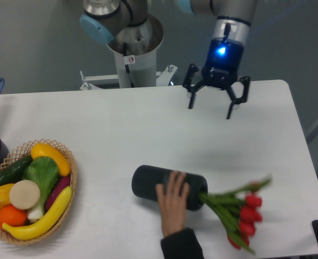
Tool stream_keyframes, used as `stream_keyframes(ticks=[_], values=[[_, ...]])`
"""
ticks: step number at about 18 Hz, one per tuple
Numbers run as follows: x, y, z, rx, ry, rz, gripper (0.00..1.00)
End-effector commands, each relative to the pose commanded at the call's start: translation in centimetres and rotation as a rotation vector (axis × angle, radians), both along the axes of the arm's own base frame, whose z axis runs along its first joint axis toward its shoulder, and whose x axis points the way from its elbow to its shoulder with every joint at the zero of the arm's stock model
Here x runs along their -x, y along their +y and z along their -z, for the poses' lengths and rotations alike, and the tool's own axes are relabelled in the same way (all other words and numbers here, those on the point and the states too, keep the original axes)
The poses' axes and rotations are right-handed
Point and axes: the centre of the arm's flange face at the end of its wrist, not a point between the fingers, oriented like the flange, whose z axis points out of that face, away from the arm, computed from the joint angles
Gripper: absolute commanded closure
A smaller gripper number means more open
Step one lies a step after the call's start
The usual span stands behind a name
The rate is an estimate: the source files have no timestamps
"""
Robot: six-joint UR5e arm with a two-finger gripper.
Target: Insert the flowers into the vase
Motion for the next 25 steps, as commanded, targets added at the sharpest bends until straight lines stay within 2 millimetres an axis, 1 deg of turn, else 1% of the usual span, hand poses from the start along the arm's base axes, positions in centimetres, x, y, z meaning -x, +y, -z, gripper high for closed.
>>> stream_keyframes(ticks=[6,8,11,12,13,15,17,20,22,23,25], values=[[-0.2,-1.9,-0.4,0.234,0.030,-0.088,0.00],[0.2,-2.6,-1.2,0.321,0.037,-0.097,0.00],[0.3,-4.5,-2.3,0.487,0.013,-0.082,0.00],[0.2,-5.8,-2.9,0.598,-0.002,-0.064,0.00],[0.1,-6.6,-3.4,0.666,-0.018,-0.048,0.00],[-0.3,-7.9,-4.9,0.750,-0.036,-0.024,0.00],[-0.8,-9.6,-6.7,0.778,-0.060,-0.029,0.00],[-0.9,-13.5,-9.4,0.799,-0.122,-0.054,0.00],[-1.0,-16.2,-10.5,0.826,-0.117,-0.051,0.00],[-0.7,-17.5,-10.9,0.832,-0.111,-0.044,0.00],[-0.5,-19.2,-11.7,0.840,-0.093,-0.051,0.00]])
